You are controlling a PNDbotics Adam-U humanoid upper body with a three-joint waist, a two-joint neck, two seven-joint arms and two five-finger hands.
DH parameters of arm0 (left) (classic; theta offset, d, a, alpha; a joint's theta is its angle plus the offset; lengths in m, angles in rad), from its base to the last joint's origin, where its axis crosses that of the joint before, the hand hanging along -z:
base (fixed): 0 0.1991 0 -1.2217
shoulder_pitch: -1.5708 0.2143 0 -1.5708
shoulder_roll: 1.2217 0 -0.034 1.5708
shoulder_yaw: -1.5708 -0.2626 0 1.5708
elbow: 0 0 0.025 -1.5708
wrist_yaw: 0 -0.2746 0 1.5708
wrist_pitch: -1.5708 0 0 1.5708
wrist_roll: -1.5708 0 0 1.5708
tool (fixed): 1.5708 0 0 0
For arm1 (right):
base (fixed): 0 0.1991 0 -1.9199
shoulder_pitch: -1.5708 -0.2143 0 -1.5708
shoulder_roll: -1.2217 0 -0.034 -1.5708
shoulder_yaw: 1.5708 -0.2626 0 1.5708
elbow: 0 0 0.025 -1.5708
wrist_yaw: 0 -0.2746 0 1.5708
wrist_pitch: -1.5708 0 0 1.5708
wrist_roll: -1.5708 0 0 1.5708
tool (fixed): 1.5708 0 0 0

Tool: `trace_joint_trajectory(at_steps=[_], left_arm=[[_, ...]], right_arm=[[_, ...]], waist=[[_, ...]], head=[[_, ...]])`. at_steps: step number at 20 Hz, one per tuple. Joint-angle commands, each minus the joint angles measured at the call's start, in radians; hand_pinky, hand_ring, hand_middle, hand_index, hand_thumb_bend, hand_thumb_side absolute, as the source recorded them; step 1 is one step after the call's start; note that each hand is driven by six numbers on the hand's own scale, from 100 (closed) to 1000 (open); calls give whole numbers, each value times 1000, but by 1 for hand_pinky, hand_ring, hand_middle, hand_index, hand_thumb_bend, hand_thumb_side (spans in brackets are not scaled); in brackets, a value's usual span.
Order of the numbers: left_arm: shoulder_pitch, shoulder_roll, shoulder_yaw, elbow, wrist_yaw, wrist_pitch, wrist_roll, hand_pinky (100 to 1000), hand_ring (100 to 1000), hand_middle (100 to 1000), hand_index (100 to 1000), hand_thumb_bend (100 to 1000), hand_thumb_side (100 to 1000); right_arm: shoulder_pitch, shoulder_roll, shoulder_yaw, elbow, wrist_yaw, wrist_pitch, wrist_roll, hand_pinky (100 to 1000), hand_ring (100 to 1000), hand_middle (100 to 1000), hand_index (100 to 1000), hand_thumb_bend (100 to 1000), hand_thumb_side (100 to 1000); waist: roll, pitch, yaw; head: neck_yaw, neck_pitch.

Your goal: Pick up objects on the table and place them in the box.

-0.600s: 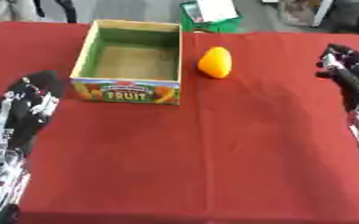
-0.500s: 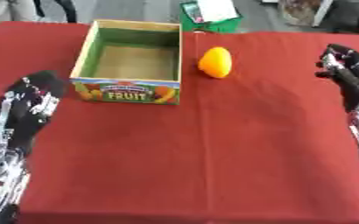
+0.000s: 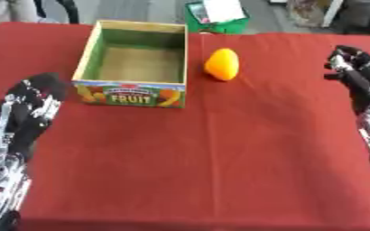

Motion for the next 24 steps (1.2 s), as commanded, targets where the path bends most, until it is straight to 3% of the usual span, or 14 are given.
trace_joint_trajectory(at_steps=[1, 5, 9, 12, 17, 24], left_arm=[[-14, 21, 4, -15, 3, 1, -1, 730, 826, 724, 652, 529, 397], [-14, 21, 2, -15, 3, 1, -4, 731, 827, 725, 652, 528, 398], [-14, 22, 0, -15, 3, 1, -6, 731, 827, 725, 652, 528, 398], [-14, 21, -2, -15, 3, 2, -9, 731, 827, 725, 652, 529, 398], [-16, 21, -5, -16, 3, 3, -12, 731, 828, 725, 653, 528, 398], [-21, 17, -10, -16, 5, 4, -17, 732, 828, 725, 653, 528, 399]], right_arm=[[-36, -47, 10, -1, 19, -1, 24, 655, 719, 644, 807, 100, 343], [-90, -70, 37, 53, 79, -5, 87, 665, 744, 678, 817, 100, 349], [-171, -76, 69, 144, 196, -17, 169, 686, 782, 727, 839, 100, 347], [-241, -62, 88, 221, 301, -36, 224, 767, 854, 803, 860, 141, 325], [-347, -12, 102, 349, 499, -68, 279, 820, 906, 842, 870, 172, 313], [-447, 79, 111, 471, 677, -115, 319, 846, 915, 850, 875, 194, 315]], waist=[[-1, -16, 0], [-1, -18, 3], [-2, -20, 7], [-2, -20, 13], [0, -19, 22], [1, -14, 35]], head=[[-1, -7], [-8, -9], [-16, -9], [-20, -10], [-24, -10], [-33, -12]])
